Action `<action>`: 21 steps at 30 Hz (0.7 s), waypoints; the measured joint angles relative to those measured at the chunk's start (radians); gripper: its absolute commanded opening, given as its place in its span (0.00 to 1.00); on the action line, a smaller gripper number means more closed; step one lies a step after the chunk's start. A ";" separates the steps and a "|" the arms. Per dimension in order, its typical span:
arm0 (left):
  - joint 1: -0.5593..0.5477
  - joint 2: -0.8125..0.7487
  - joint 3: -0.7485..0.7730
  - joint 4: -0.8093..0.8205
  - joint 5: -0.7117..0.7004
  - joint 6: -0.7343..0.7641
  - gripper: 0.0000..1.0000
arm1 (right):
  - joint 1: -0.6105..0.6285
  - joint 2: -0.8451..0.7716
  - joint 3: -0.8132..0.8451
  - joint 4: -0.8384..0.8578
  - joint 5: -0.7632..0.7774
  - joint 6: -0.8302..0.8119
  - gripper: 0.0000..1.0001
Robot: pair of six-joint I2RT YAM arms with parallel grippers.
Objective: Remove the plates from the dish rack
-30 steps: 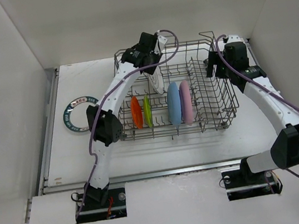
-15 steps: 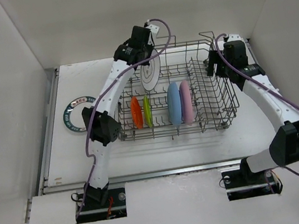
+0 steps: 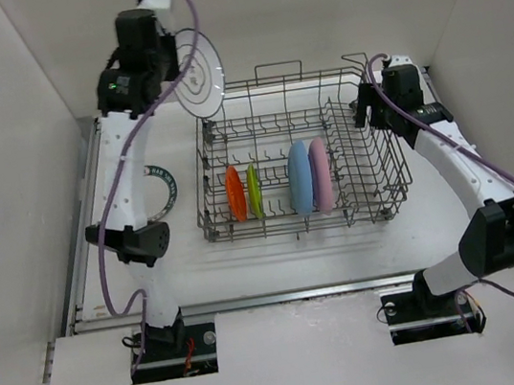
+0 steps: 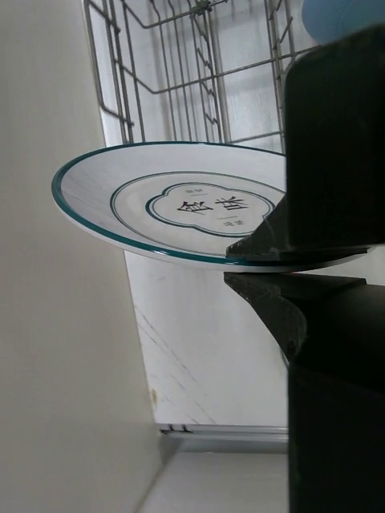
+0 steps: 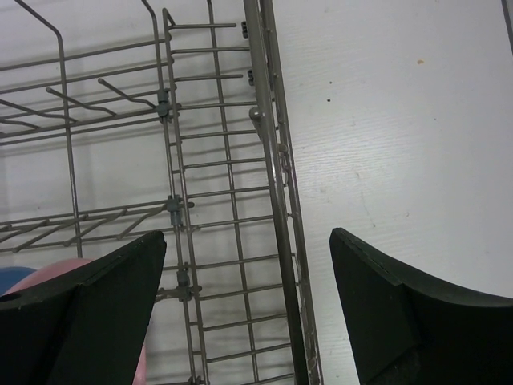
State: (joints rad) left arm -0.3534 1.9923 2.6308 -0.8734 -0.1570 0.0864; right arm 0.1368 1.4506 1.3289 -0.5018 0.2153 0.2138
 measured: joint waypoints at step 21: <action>0.774 -0.256 -1.068 0.142 0.453 -0.042 0.00 | -0.005 0.055 0.116 -0.016 -0.104 -0.005 0.89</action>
State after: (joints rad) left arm 0.4206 1.7367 1.5631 -0.7319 0.2958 0.0448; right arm 0.1314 1.5059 1.4445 -0.5182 0.1116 0.2092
